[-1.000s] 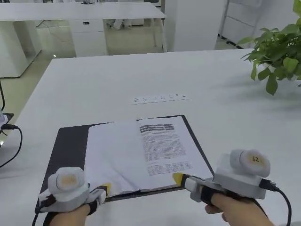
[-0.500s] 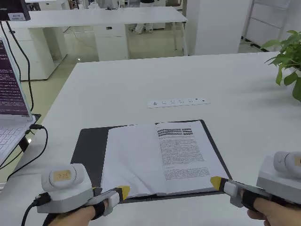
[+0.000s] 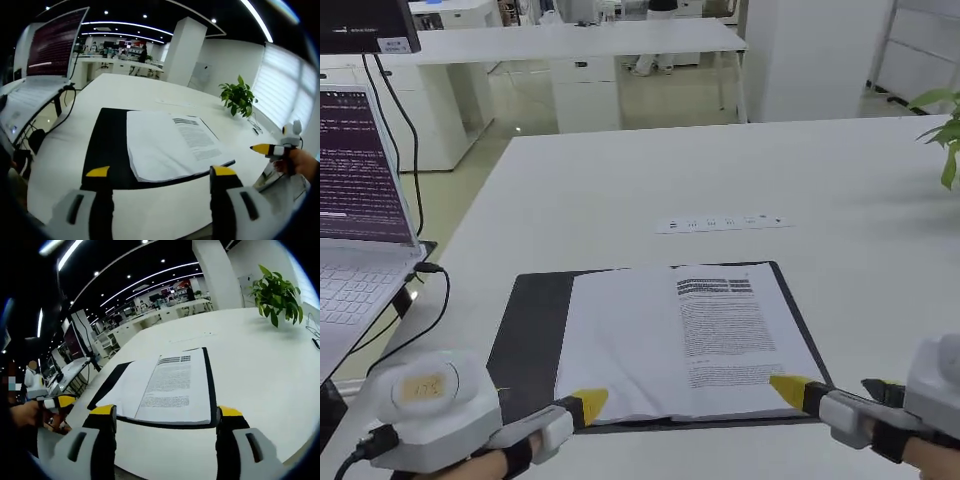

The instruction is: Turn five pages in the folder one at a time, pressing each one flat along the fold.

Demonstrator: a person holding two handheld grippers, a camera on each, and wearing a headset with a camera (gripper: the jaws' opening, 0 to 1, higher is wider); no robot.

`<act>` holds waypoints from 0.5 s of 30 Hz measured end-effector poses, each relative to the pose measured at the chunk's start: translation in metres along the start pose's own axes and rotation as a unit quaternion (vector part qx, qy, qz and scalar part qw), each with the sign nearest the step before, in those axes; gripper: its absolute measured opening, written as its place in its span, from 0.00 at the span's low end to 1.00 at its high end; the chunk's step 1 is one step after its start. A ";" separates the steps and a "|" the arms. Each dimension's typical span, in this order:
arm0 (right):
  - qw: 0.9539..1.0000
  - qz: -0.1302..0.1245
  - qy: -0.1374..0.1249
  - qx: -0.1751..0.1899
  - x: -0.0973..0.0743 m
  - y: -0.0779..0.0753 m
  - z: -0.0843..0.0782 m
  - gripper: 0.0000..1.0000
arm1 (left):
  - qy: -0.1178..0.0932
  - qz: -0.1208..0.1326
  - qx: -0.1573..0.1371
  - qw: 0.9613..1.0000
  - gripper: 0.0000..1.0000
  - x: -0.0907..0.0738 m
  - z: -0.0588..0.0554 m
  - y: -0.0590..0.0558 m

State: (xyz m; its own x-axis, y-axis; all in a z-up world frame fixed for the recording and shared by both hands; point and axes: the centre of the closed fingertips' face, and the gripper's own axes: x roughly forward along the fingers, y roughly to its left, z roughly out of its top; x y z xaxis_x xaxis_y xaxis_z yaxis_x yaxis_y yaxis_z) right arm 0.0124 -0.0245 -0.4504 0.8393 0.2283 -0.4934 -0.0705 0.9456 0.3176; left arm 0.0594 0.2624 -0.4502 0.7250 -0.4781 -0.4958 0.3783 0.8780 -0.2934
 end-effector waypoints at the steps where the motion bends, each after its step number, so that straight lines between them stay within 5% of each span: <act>1: 1.000 0.003 -0.002 -0.007 0.000 0.001 0.001 0.84 | -0.003 0.002 0.005 1.000 0.84 -0.001 0.001 0.001; 5: 0.999 0.008 -0.017 -0.046 0.001 0.000 0.010 1.00 | -0.008 0.007 0.021 1.000 0.96 -0.006 0.002 0.001; 15: 0.997 0.018 -0.016 -0.066 -0.004 0.000 0.014 1.00 | -0.003 0.016 0.066 0.998 0.99 -0.018 0.002 0.004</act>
State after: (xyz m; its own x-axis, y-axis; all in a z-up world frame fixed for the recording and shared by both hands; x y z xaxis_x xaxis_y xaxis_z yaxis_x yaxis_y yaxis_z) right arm 0.0166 -0.0287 -0.4377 0.8517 0.2575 -0.4565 -0.1702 0.9597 0.2237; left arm 0.0492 0.2749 -0.4411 0.7408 -0.4501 -0.4987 0.4276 0.8885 -0.1667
